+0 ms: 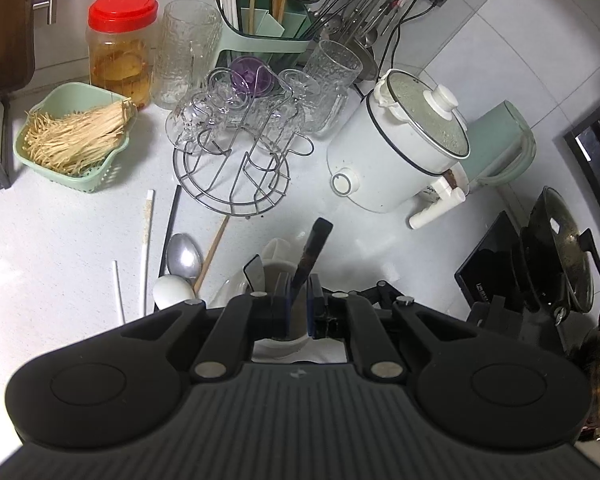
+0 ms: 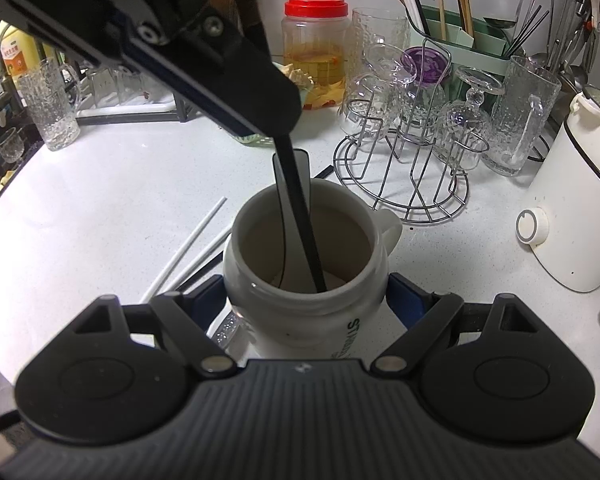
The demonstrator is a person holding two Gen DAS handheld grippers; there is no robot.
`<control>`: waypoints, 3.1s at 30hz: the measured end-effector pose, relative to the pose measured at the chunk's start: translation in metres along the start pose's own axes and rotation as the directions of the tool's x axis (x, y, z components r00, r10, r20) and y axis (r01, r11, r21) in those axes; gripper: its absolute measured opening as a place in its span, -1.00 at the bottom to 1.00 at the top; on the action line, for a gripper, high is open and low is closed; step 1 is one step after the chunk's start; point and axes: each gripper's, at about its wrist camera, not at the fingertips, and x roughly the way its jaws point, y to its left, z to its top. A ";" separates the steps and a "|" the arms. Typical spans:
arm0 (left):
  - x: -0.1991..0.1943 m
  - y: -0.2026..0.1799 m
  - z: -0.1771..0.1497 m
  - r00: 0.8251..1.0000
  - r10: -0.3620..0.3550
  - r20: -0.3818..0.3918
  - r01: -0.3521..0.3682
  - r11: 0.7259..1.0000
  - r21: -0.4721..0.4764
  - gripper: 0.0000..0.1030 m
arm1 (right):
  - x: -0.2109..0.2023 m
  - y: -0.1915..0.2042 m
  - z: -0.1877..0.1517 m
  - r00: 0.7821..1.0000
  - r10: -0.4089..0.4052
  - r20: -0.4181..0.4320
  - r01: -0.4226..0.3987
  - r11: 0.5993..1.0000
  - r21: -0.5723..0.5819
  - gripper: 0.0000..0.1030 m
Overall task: Organize utensils
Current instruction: 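Lower the black chopstick into the mug with the left tool, then open the left tool to release the chopstick and withdraw, then move the left tool down to the metal spoon on the counter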
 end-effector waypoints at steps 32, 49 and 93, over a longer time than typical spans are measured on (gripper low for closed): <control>-0.055 0.029 -0.021 0.982 0.049 0.185 -0.024 0.991 -0.135 -0.57 | 0.001 -0.022 0.001 0.997 -0.075 -0.002 0.075 0.993 0.087 0.72; 0.010 0.059 -0.063 0.990 0.107 0.090 -0.093 0.984 -0.154 -0.30 | -0.010 -0.039 -0.012 0.994 -0.106 -0.016 0.107 0.988 0.113 0.72; 0.160 0.076 0.007 0.925 0.379 0.015 -0.378 0.925 -0.035 -0.76 | -0.013 -0.049 -0.014 0.999 -0.045 -0.013 0.045 0.997 0.063 0.72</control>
